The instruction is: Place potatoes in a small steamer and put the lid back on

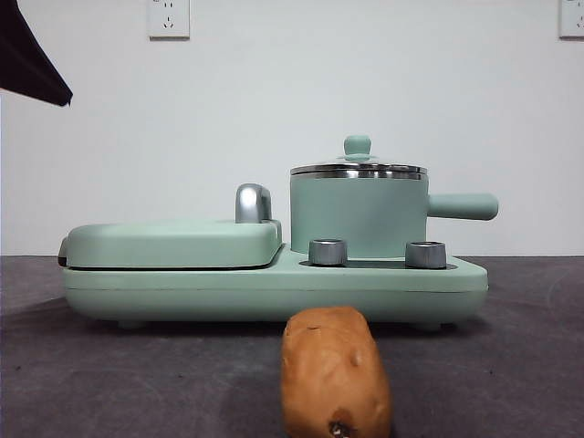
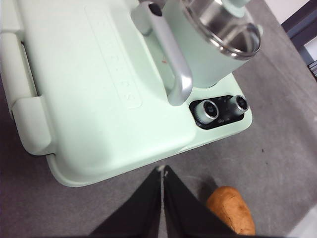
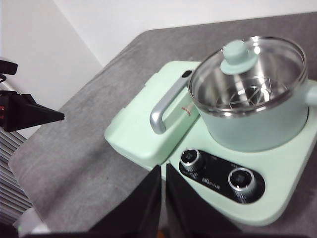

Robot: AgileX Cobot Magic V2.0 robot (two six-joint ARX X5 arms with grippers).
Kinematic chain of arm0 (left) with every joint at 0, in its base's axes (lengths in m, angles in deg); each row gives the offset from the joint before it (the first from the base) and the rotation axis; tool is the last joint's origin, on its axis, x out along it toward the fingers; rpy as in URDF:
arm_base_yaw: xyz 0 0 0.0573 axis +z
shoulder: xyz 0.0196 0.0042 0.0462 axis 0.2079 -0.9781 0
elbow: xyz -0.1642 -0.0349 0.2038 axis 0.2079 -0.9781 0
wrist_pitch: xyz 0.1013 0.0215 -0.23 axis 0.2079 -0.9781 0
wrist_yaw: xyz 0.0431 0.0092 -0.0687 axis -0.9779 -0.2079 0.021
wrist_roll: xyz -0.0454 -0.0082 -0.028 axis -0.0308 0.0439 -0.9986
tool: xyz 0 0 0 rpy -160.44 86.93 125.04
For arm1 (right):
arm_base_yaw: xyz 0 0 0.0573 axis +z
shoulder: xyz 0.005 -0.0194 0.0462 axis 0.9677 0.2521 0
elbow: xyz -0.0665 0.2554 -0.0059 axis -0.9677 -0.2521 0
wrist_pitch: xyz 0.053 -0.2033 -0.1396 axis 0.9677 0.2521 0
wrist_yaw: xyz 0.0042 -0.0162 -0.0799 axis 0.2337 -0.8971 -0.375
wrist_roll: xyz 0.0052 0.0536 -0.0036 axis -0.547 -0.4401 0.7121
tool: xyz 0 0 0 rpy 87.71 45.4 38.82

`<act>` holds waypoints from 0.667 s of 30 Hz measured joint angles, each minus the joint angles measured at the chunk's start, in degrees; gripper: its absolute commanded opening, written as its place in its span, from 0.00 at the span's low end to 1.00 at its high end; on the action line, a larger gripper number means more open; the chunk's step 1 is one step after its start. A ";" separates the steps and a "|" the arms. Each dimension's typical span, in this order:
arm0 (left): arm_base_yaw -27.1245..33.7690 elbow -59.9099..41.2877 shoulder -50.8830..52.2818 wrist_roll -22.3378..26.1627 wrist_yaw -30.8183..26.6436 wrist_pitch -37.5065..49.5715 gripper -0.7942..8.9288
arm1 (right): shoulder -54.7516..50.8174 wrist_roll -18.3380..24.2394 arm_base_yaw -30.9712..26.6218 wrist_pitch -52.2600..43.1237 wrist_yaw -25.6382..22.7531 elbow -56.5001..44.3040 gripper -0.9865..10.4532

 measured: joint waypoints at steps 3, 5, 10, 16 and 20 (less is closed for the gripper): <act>0.00 0.00 -0.35 0.42 0.02 0.04 0.12 | 0.33 0.28 0.00 1.05 -0.13 0.00 0.18; 0.00 0.00 -0.46 0.79 0.04 0.31 0.25 | 0.57 0.35 0.00 1.70 -0.22 0.00 0.29; 0.00 0.02 -0.48 1.20 0.13 2.84 0.67 | 0.72 0.33 0.00 1.77 -0.37 0.00 0.54; 0.00 0.02 -0.48 0.28 0.28 2.95 0.69 | 0.72 0.31 0.00 1.77 -0.35 0.00 0.56; -0.83 0.33 -0.76 -0.35 0.39 3.04 0.69 | 0.72 -1.18 0.00 1.79 -0.24 0.00 0.56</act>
